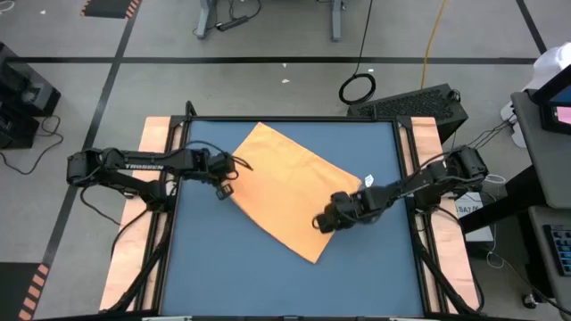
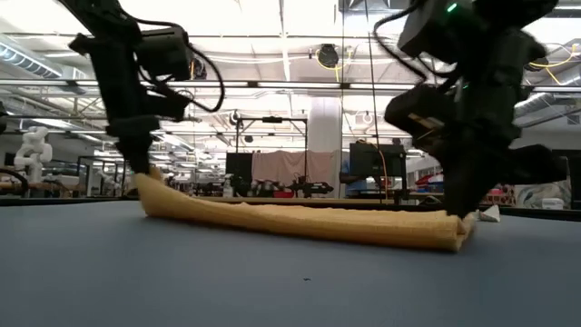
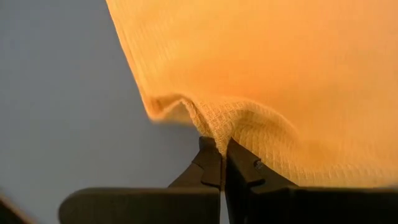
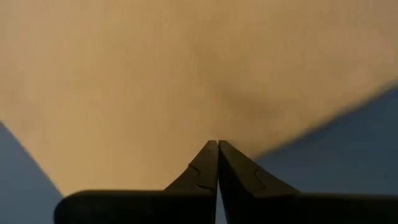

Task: Roll towel
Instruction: Roll the yellow towel

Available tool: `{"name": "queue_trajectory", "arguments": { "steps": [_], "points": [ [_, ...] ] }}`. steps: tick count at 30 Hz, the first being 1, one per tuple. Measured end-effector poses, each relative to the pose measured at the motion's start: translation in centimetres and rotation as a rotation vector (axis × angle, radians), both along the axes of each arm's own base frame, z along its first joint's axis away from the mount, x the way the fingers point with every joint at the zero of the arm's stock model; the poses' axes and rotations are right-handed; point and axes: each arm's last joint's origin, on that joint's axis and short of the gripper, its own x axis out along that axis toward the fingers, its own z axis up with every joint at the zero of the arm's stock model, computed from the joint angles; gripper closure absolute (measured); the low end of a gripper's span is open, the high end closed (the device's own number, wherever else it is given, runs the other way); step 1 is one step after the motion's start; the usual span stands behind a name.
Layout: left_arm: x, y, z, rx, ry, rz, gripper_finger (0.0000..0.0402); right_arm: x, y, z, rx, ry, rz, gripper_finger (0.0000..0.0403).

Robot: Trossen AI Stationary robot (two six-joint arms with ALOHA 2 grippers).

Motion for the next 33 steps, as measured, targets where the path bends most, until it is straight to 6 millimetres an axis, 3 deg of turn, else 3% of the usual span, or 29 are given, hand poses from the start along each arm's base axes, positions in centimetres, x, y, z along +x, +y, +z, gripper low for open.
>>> {"name": "queue_trajectory", "arguments": {
  "steps": [8, 13, 17, 25, 33],
  "points": [
    [0.6, 1.4, 0.5, 0.040, -0.082, -0.084, 0.0401, 0.4, 3.5, -0.4, 0.107, -0.071, -0.044, 0.0399],
    [-0.1, 0.7, 0.1, -0.030, 0.007, -0.108, 0.0401, 0.5, 3.4, 2.1, 0.131, -0.169, -0.025, 0.0399],
    [0.0, 0.6, 0.1, -0.025, 0.000, -0.120, 0.0401, 0.7, 2.5, 2.4, 0.097, -0.180, -0.067, 0.0399],
    [1.2, 1.0, 0.7, 0.025, -0.134, -0.116, 0.0401, 2.0, 0.0, -1.0, -0.037, -0.094, -0.109, 0.0399],
    [2.0, 1.3, 1.2, 0.064, -0.228, -0.122, 0.0401, 3.2, 2.0, -2.5, 0.071, -0.061, -0.087, 0.0400]
  ]
}}
